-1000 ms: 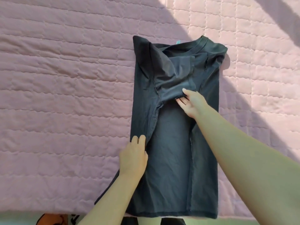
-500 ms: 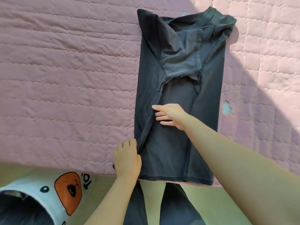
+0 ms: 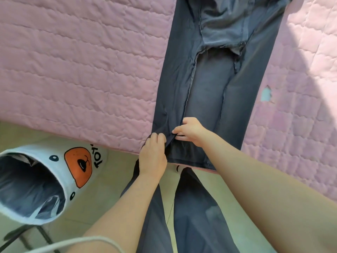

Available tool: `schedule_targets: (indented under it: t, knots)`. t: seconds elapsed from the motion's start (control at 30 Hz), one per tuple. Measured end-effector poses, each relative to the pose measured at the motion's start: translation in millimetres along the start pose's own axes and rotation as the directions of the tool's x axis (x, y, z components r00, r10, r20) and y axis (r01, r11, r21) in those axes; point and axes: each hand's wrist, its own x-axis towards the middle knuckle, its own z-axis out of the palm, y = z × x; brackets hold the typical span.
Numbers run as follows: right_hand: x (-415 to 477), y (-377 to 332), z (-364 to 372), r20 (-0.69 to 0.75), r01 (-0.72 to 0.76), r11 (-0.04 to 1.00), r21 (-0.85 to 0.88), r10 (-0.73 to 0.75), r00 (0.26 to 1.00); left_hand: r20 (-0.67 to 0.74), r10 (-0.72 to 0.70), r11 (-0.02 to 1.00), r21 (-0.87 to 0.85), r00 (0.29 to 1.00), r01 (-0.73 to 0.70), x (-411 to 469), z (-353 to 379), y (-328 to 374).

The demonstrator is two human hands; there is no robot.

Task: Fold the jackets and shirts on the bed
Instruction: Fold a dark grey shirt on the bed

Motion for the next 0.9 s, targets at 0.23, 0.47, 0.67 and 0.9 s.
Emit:
schedule_targets:
  t: [0.23, 0.47, 0.67, 0.9]
  knots:
    - [-7, 34, -7, 0.106, 0.028, 0.934, -0.357, 0.011, 0.994, -0.053, 0.265, 0.942, -0.197, 0.963, -0.27, -31, 12, 8]
    - [-12, 57, -9, 0.19, -0.01, 0.885, -0.465, 0.11, 0.976, 0.049, -0.38, 0.794, -0.495, 0.924, 0.353, 10, 8, -10]
    - [-23, 49, -21, 0.164, -0.013, 0.944, -0.33, 0.071, 0.984, 0.34, -0.362, 0.829, -0.308, 0.868, 0.467, 36, -14, -24]
    - [-1, -14, -57, -0.117, 0.046, 0.911, -0.409, -0.102, 0.988, 0.532, -0.441, 0.852, 0.501, 0.723, 0.151, 95, -52, -26]
